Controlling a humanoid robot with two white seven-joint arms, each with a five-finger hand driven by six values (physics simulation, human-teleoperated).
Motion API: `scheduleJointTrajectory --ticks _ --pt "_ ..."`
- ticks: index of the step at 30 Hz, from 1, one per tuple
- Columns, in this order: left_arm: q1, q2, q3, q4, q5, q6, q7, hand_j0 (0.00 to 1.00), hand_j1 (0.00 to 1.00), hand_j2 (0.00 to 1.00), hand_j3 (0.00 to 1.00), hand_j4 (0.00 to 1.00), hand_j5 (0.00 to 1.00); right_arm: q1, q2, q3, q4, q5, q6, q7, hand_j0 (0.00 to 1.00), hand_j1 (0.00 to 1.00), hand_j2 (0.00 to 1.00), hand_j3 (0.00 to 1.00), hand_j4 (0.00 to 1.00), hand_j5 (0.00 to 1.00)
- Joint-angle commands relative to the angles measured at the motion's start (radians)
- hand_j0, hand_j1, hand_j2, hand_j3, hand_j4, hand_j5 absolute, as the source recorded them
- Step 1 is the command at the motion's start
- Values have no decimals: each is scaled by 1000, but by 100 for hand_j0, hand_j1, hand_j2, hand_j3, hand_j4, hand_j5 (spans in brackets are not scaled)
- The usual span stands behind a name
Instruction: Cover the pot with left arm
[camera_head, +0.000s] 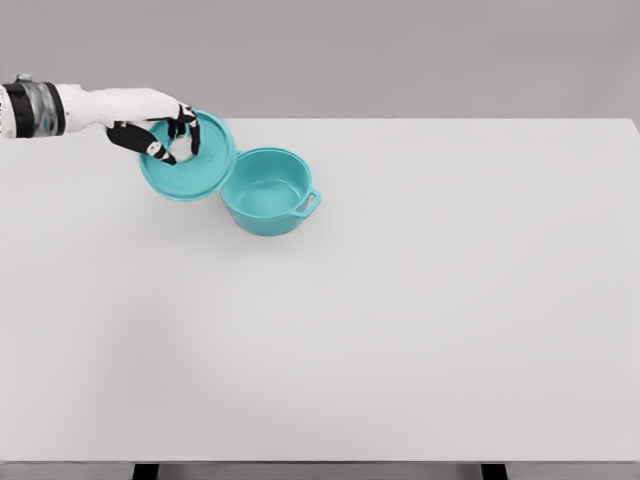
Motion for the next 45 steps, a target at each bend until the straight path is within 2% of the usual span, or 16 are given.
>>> scheduleJointTrajectory --ticks 1,2,4,13,15,23,33,45 --pt "0 0 -38 -18 16 2 -17 42 42 42 42 42 42 0 0 0 -1 1 0 0 100 100 100 100 100 100" --pt "-2 -7 -40 -18 28 2 -43 42 42 42 42 42 42 0 0 0 1 1 0 0 100 100 100 100 100 100" --pt "-8 -9 -69 -18 65 2 -43 42 42 42 42 42 42 0 0 0 1 1 0 0 100 100 100 100 100 100" --pt "-21 -78 -101 7 74 2 -43 42 42 42 42 42 42 0 0 0 -1 1 0 0 100 100 100 100 100 100" --pt "-29 -104 -103 48 77 2 -43 42 42 42 42 42 42 0 0 0 1 1 0 0 100 100 100 100 100 100" --pt "-43 -184 -104 120 77 2 -43 43 43 43 43 43 43 0 0 0 1 1 0 0 100 100 100 100 100 100" --pt "-55 -225 -104 142 79 2 -43 43 43 43 43 43 43 0 0 0 -1 1 0 0 100 100 100 100 100 100" --pt "-54 -231 -104 134 100 2 -43 44 44 44 44 44 44 0 0 0 -1 1 0 2 100 100 100 100 100 100"
